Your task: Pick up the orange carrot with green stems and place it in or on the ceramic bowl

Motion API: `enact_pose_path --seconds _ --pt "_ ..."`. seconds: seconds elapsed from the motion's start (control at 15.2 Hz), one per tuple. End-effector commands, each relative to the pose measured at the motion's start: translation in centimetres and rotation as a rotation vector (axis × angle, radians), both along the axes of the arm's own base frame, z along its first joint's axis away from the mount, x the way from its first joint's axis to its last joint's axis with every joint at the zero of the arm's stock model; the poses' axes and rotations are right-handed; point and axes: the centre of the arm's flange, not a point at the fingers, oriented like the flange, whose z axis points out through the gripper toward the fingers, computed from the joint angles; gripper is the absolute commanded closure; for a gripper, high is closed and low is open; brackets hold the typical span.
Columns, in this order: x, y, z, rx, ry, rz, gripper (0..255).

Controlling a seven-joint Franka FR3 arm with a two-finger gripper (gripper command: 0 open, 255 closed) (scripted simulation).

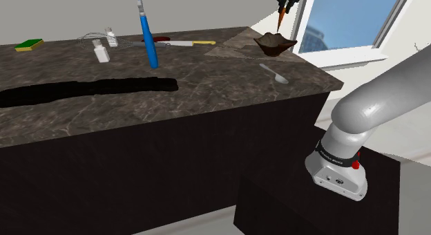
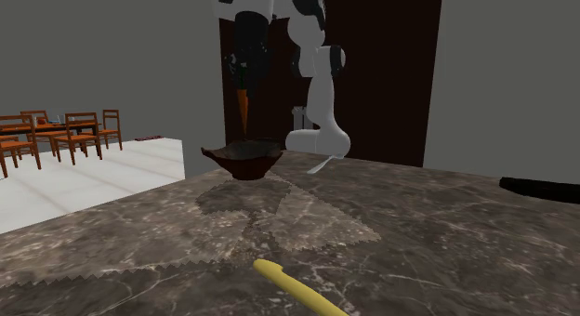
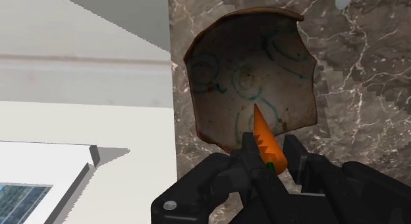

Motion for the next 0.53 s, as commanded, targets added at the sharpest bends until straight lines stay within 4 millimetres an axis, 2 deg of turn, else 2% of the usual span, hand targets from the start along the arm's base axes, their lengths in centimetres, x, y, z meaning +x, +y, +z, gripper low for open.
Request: enact_pose_path --seconds 0.0,0.13,0.46 --pt "0.0 -0.1 -1.0 0.0 0.0 0.0 255" --pt "0.0 -0.1 -2.1 0.0 0.0 0.0 255" --pt "0.0 -0.1 -2.1 0.0 0.0 0.0 255"
